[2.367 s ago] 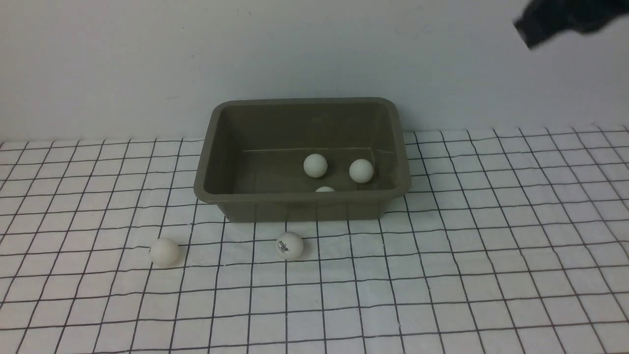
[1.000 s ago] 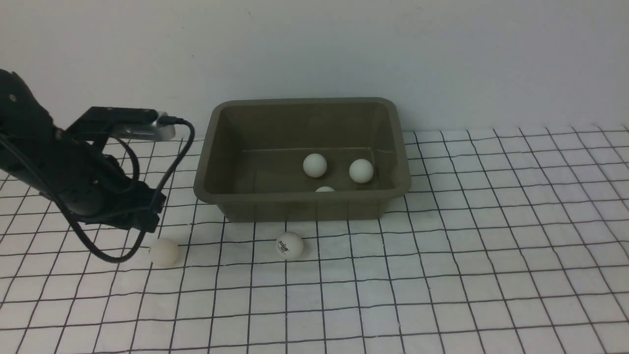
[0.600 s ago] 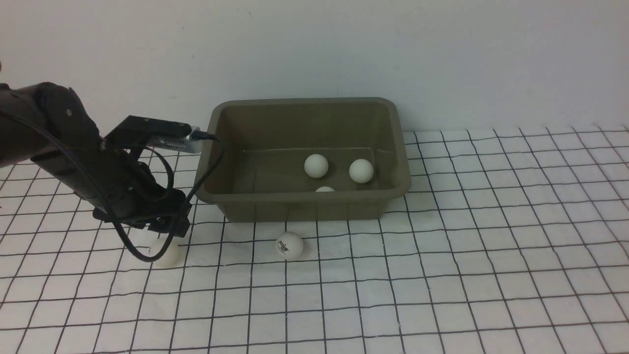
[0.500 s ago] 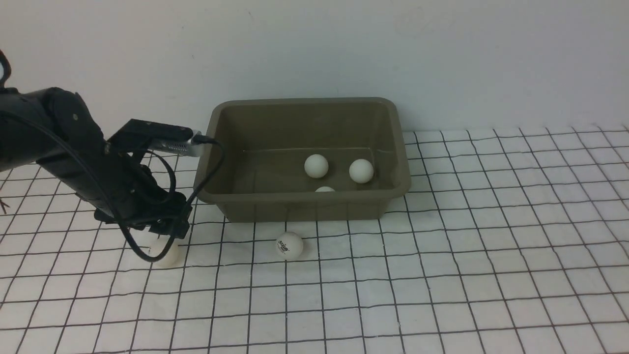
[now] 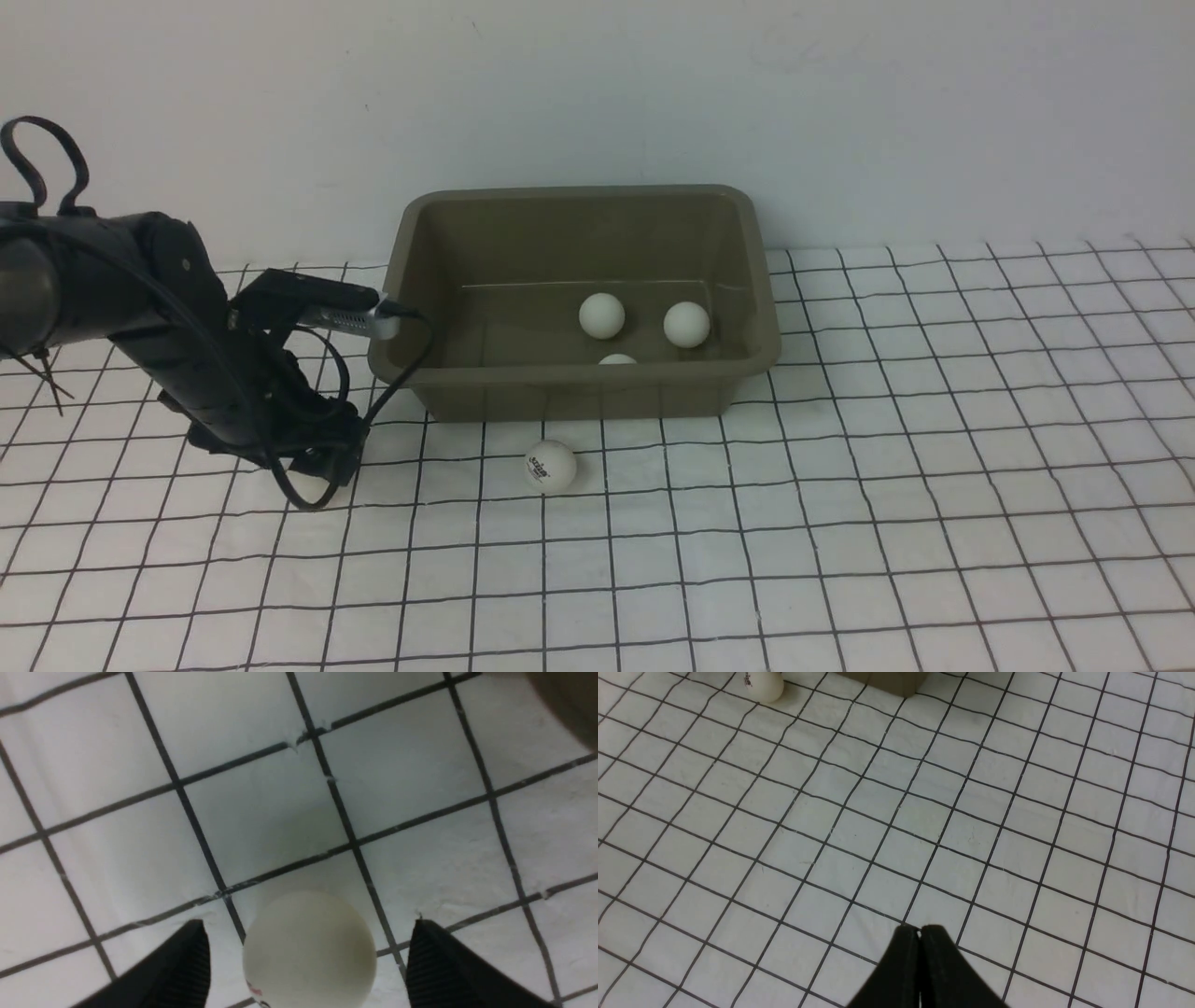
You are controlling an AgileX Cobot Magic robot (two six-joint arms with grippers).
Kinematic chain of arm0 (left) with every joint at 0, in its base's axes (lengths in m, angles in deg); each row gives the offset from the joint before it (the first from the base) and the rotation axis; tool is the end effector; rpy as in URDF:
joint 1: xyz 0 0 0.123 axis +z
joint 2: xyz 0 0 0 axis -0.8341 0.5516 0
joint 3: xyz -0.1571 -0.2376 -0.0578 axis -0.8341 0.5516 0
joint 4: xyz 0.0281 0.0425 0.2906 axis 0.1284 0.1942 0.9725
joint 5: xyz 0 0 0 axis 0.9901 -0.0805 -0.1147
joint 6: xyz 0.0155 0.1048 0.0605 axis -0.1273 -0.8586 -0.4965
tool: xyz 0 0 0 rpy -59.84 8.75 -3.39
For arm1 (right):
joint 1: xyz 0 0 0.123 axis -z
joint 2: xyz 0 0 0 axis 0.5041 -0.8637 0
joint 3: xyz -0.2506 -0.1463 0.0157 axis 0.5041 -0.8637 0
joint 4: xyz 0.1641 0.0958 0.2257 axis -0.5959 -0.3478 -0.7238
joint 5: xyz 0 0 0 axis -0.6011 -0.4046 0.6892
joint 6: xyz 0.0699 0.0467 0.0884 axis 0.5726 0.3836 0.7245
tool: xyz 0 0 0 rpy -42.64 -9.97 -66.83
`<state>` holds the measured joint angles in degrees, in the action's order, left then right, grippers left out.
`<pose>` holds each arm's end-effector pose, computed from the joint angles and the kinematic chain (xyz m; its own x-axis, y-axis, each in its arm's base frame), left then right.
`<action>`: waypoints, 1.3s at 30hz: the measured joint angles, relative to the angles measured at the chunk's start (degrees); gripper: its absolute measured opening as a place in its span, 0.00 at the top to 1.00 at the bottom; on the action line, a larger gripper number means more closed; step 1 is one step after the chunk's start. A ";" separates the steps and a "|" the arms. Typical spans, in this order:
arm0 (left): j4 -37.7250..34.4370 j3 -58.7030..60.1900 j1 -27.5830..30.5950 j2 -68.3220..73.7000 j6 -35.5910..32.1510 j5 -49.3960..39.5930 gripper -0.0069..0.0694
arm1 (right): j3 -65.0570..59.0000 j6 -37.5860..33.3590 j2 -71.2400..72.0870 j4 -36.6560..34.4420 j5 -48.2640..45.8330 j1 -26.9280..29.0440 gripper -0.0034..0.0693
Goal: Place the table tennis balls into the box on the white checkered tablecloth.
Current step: 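Reach for and grasp a ping pong ball on the table beside the basket, then drop the ball into the bin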
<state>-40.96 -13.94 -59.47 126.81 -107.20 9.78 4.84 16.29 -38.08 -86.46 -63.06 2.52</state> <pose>0.4038 -0.0359 0.1093 -0.9288 0.2321 -0.2889 0.2613 0.9630 -0.0665 0.1302 0.0666 0.3090 -0.6619 -0.3241 -0.6759 -0.4436 0.8962 0.0046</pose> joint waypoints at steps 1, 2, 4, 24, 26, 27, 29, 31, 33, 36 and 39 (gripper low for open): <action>0.41 0.00 0.00 0.32 0.04 0.00 0.25 | 0.00 0.00 0.00 0.00 0.00 0.00 0.97; 0.59 0.00 0.00 0.47 0.13 0.00 0.25 | 0.00 0.00 0.00 0.00 0.00 0.00 0.97; 1.00 0.00 0.00 1.10 0.26 0.00 0.25 | 0.00 0.00 0.00 0.00 0.00 0.00 0.97; 3.90 -0.54 0.00 -6.77 0.82 -10.50 0.45 | 0.00 0.00 0.00 0.24 0.00 0.00 0.97; 3.69 -2.63 -0.24 -10.36 1.98 -12.95 0.45 | 0.00 0.00 0.00 0.24 0.00 0.00 0.97; 3.17 -5.09 -0.79 -12.30 2.33 -13.96 0.45 | 0.00 0.00 0.00 0.24 0.00 0.00 0.97; 1.87 -8.16 -2.01 -13.29 2.33 -14.52 0.45 | 0.00 0.00 0.00 0.24 0.00 0.00 0.97; 0.34 -13.24 -4.50 -12.84 2.33 -14.71 0.45 | 0.00 0.00 0.00 0.30 0.00 0.00 0.97; -0.32 -16.95 -6.26 -11.24 2.33 -14.83 0.45 | 0.00 0.00 0.00 0.30 0.00 0.00 0.97; -0.79 -23.71 -9.13 -5.72 2.33 -15.22 0.45 | 0.00 0.00 0.00 0.30 0.00 0.00 0.97; -0.55 -33.03 -10.62 3.40 2.33 -15.61 0.45 | 0.00 0.00 0.00 0.40 0.00 0.00 0.97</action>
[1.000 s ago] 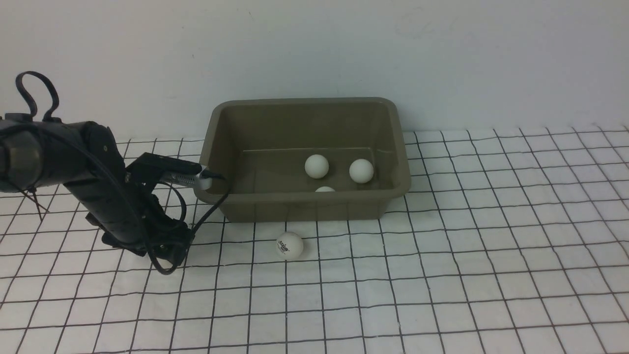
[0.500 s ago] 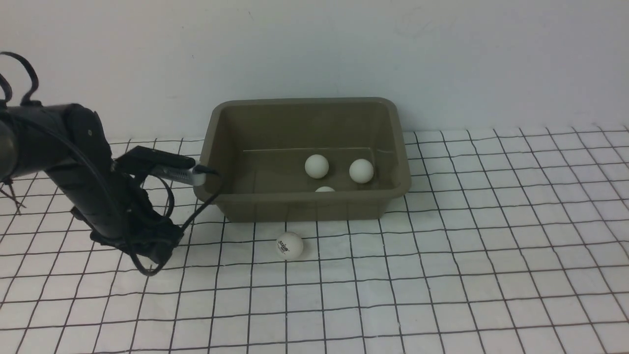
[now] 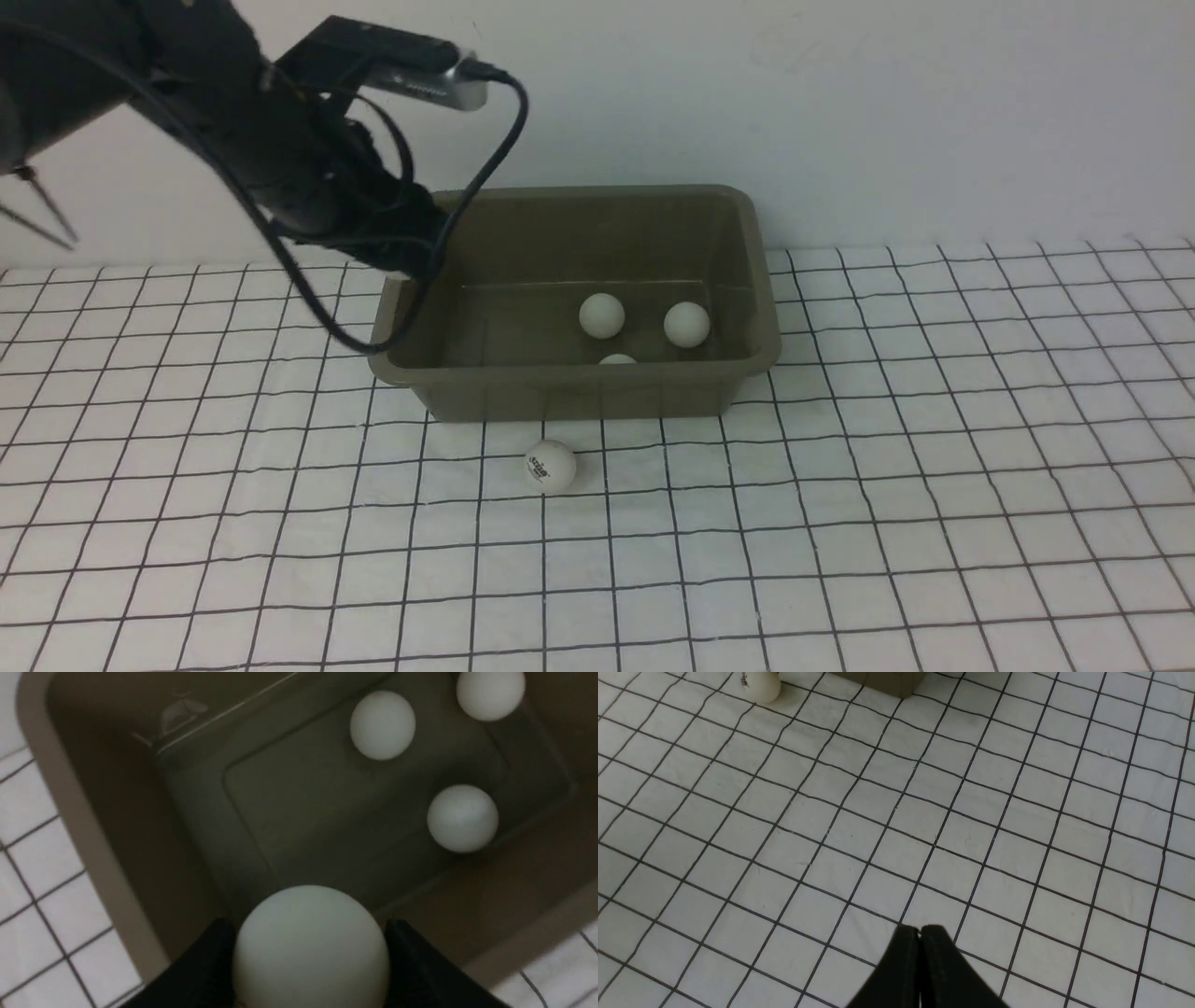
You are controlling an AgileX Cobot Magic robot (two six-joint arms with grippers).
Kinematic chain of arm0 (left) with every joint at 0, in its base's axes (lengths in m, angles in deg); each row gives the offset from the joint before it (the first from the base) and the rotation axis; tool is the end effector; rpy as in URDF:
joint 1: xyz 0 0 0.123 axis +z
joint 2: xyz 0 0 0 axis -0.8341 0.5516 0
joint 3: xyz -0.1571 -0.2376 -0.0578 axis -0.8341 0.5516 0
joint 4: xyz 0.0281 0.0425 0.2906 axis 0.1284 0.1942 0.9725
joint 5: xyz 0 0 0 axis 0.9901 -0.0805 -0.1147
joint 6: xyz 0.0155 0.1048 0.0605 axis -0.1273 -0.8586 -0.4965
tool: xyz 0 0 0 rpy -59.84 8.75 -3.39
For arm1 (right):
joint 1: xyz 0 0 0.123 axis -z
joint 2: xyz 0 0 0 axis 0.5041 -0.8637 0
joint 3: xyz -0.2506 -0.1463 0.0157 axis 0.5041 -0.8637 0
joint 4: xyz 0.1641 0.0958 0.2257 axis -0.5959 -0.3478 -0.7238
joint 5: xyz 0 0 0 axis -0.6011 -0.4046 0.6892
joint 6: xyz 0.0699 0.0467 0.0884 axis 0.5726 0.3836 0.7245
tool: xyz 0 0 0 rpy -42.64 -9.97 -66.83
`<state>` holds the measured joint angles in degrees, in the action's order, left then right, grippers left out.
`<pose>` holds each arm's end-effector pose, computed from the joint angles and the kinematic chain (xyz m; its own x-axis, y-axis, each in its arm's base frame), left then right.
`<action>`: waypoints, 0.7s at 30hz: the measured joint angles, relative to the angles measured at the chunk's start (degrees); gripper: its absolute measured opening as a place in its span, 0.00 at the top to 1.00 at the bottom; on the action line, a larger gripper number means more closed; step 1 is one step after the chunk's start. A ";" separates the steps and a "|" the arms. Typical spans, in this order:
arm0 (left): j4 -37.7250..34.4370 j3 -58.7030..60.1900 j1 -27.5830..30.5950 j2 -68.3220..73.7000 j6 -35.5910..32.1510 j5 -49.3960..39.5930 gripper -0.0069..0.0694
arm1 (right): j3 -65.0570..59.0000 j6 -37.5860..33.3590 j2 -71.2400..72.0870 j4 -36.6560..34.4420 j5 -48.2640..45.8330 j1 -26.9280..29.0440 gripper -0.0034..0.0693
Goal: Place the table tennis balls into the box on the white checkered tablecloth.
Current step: 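Drop the ball into the bin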
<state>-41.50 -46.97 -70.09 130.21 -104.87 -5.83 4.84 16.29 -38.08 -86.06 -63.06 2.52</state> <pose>0.4755 -0.1359 0.2571 -0.7742 0.3675 -0.5153 0.4579 0.8873 -0.0550 0.1306 0.0660 0.3090 -0.6603 -0.3271 -0.6761 -0.4422 0.8969 -0.0022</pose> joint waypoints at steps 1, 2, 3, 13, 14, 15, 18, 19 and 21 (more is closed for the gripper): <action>0.17 -1.98 -0.13 2.08 0.00 -0.26 0.45 | 0.00 0.00 0.00 0.06 0.00 0.00 0.97; 0.48 -3.99 -0.12 4.05 0.00 -0.94 0.45 | 0.00 0.00 0.00 0.06 0.00 0.00 0.97; 0.71 -6.42 -0.12 6.39 0.00 -1.67 0.45 | 0.00 0.00 0.00 0.06 0.00 0.00 0.97; 0.92 -20.47 -0.12 19.88 -0.05 -7.77 0.44 | 0.00 0.00 0.00 0.01 0.05 0.00 0.97; 0.86 -20.52 -0.12 20.19 -0.05 -7.93 0.43 | 0.00 0.00 0.00 0.01 0.05 0.00 0.97; 0.86 -20.59 -0.12 20.45 -0.05 -8.07 0.42 | 0.00 0.00 0.00 0.01 0.05 0.00 0.97; 0.86 -20.73 -0.12 20.53 -0.11 -8.22 0.35 | 0.00 0.00 0.00 0.01 0.10 0.00 0.97; 0.86 -20.97 -0.12 20.53 -0.17 -8.36 0.34 | 0.00 0.00 0.00 0.01 0.10 0.00 0.97; 0.86 -22.05 -0.12 20.53 -0.17 -9.51 0.32 | 0.00 0.00 0.00 0.01 0.17 0.00 0.97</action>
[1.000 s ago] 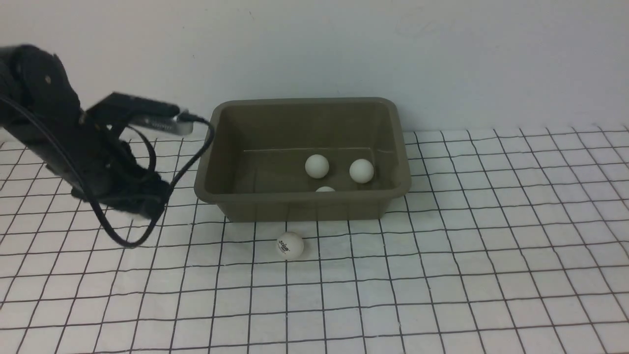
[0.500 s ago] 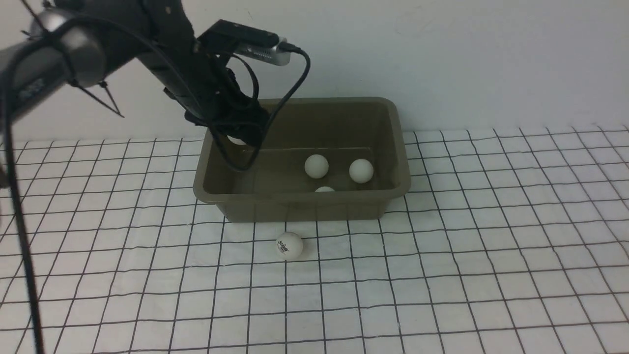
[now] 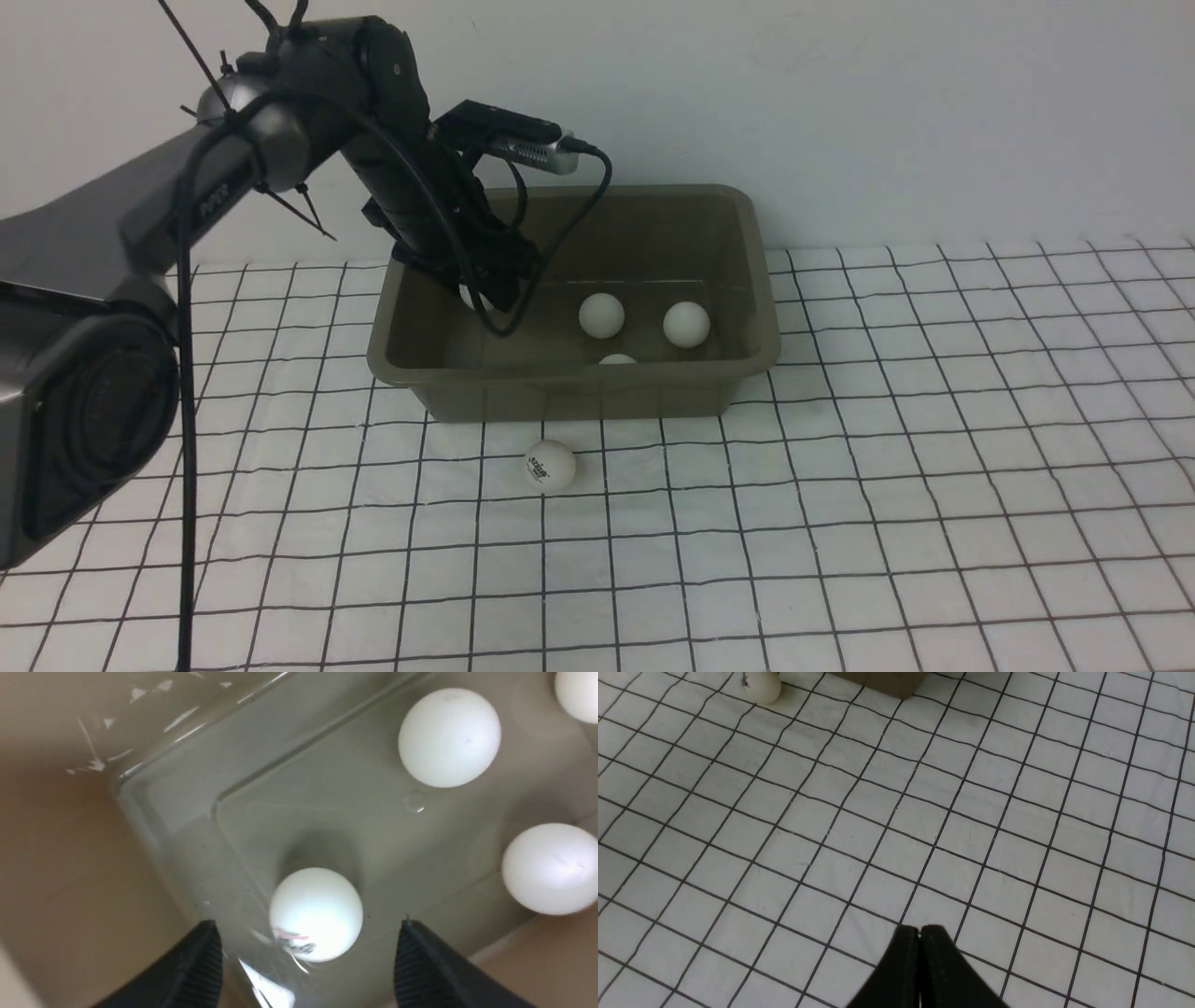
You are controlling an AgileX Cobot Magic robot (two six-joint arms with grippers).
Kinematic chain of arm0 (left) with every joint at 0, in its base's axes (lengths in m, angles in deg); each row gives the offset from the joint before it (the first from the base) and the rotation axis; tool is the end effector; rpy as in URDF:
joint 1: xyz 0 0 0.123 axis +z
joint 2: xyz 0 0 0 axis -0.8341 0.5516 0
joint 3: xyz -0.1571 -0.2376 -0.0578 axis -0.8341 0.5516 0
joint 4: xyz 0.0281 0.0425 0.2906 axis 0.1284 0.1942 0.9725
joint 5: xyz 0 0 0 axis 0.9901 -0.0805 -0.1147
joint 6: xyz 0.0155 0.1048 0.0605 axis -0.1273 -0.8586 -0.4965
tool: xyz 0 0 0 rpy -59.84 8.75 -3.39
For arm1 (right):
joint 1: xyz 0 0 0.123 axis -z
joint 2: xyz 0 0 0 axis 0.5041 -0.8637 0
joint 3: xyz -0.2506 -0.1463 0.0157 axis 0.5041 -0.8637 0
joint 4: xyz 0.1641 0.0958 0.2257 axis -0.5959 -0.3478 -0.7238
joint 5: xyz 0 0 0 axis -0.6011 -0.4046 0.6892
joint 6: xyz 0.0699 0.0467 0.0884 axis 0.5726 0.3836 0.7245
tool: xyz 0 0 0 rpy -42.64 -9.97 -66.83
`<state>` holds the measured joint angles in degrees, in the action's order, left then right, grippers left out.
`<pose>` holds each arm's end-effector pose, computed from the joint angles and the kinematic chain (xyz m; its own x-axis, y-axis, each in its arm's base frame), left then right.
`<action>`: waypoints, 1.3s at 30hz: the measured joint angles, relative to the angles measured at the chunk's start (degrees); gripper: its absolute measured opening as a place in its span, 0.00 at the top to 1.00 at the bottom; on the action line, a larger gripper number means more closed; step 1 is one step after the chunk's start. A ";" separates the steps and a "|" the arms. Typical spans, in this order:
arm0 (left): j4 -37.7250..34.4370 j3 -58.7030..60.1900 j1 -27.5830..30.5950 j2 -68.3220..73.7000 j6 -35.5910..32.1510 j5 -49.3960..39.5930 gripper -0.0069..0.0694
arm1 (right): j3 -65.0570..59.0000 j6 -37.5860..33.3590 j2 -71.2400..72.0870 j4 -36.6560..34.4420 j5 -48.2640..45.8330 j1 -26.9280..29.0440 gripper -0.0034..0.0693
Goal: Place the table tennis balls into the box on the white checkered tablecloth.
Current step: 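Drop the ball into the bin, then reach for and grasp a ping pong ball on the table beside the basket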
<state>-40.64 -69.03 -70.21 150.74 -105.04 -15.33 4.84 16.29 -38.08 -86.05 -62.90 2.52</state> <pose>0.5386 -0.1529 0.1924 -0.8173 0.4191 -0.3955 0.4840 0.8717 -0.0767 0.1308 0.0661 0.3092 -0.6585 -0.3264 -0.6781 -0.4422 0.8969 -0.0023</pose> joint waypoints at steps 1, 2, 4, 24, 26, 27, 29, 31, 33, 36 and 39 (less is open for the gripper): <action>0.00 -0.93 0.00 0.00 0.38 -1.29 0.32 | 0.00 0.00 0.00 -0.05 0.06 0.00 0.97; 0.00 -2.09 0.00 0.00 1.00 -3.16 0.32 | 0.00 0.00 0.00 -0.05 0.18 0.00 0.97; -0.07 -5.21 0.00 -0.38 1.94 -6.05 0.32 | 0.00 0.00 0.00 0.00 0.60 0.00 0.97; 14.33 27.45 -20.51 -34.65 16.11 -7.18 0.32 | 0.00 0.00 0.00 -0.01 1.14 0.00 0.97; 17.40 33.90 -22.38 -37.75 19.43 -6.61 0.32 | 0.00 0.00 0.00 -0.01 1.14 0.00 0.97; 17.90 36.24 -22.61 -38.74 20.38 -6.07 0.32 | 0.00 0.00 0.00 -0.01 1.14 0.00 0.97; 18.08 43.45 -22.87 -41.02 22.63 -2.84 0.32 | 0.00 0.00 0.00 -0.01 1.14 0.00 0.97; 17.21 51.25 -22.87 -42.60 24.14 3.55 0.32 | 0.00 0.00 0.00 -0.01 1.14 0.00 0.97; 16.44 56.12 -22.87 -42.80 25.68 9.96 0.32 | 0.00 0.00 0.00 -0.01 1.14 0.00 0.97; 16.29 60.59 -22.93 -42.36 29.59 22.07 0.32 | 0.00 0.00 0.00 -0.22 1.14 0.00 0.97; 18.91 61.57 -22.93 -40.12 35.55 29.49 0.32 | 0.00 0.00 0.00 -0.85 1.14 0.00 0.97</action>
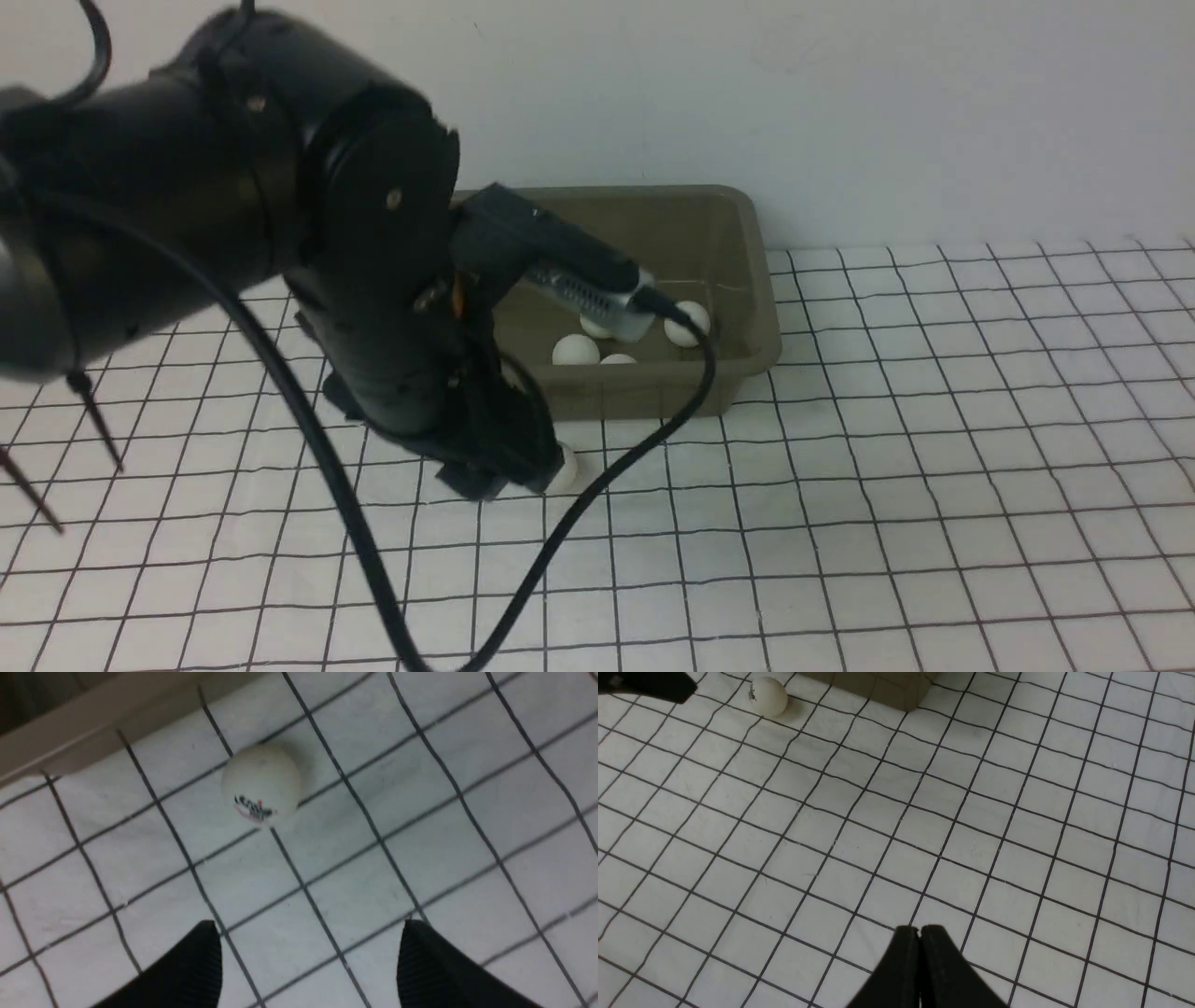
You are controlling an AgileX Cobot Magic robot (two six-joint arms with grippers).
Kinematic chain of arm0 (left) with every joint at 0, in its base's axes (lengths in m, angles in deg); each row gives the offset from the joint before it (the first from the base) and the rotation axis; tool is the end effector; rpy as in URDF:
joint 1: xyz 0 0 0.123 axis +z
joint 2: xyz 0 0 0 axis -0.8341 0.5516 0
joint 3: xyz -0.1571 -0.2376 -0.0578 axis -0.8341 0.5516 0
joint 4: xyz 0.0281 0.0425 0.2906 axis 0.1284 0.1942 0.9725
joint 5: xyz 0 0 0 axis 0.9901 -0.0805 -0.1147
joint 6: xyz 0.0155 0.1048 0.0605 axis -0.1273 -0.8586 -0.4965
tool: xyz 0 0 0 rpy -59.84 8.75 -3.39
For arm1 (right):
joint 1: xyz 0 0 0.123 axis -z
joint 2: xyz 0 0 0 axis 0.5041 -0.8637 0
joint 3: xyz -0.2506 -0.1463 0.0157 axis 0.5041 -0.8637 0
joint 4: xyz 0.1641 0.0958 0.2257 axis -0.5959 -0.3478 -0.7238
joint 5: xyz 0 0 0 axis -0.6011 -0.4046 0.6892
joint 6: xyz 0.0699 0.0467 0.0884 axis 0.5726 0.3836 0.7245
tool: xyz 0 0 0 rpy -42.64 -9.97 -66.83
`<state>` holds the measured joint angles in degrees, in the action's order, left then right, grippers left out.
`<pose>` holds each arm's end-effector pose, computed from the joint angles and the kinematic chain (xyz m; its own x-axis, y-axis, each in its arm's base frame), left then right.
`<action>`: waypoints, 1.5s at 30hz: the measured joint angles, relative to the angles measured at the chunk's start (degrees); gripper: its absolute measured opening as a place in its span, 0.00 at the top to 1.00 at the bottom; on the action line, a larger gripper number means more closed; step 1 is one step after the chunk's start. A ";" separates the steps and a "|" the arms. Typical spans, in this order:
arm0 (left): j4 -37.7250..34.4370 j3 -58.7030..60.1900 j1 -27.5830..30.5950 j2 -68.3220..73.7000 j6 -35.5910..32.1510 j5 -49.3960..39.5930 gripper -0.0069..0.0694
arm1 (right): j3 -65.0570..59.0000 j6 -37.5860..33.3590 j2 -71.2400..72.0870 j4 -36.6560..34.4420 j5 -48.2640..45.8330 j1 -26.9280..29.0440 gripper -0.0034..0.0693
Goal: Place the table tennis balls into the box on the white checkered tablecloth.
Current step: 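Reach for and grasp a ping pong ball on the table beside the basket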
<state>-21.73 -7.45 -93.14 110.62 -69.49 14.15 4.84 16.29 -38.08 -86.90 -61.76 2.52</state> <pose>0.3085 -0.2177 0.1882 -0.7975 0.3437 -0.4959 0.4134 0.9099 -0.0341 0.1316 0.0683 0.3109 -0.6499 -0.3137 -0.6923 -0.4455 0.8952 0.0126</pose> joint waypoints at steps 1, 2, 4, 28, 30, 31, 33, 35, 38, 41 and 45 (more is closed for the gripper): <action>1.57 0.00 0.00 1.26 1.90 1.50 0.32 | 0.00 0.00 0.00 -0.43 0.00 0.00 0.97; 2.88 0.00 0.00 2.19 3.84 2.68 0.32 | 0.00 0.00 0.00 -0.43 0.00 0.00 0.97; 6.45 0.00 0.00 4.60 7.99 4.08 0.32 | 0.00 0.00 0.00 -0.74 0.00 0.00 0.97; 19.66 0.17 4.03 11.37 22.32 14.70 0.32 | 0.00 0.00 0.00 -2.11 0.45 0.00 0.97; 19.71 0.17 4.31 11.69 22.32 15.40 0.32 | 0.00 0.00 0.00 -2.11 0.45 0.00 0.97; 19.71 0.17 4.35 11.76 22.32 15.78 0.32 | 0.00 0.00 0.00 -2.11 0.48 0.00 0.97; 19.71 0.17 4.42 11.83 22.32 16.54 0.32 | 0.00 0.00 0.00 -2.11 0.60 0.00 0.97; 19.71 0.17 4.42 11.83 22.32 16.60 0.32 | 0.00 0.00 0.00 -2.11 0.67 0.00 0.97; 19.65 0.17 4.42 11.83 22.46 16.67 0.32 | 0.00 0.00 0.00 -2.11 0.92 0.00 0.97; 19.18 0.17 4.42 11.83 22.46 16.79 0.32 | 0.00 0.00 0.00 -2.11 1.18 0.00 0.97; 18.54 0.17 4.42 11.83 22.46 17.85 0.32 | 0.00 0.00 0.00 -2.11 1.79 0.00 0.97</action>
<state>-3.19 -7.28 -88.72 122.45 -47.03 32.00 4.84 16.29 -38.08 -89.02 -59.97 2.52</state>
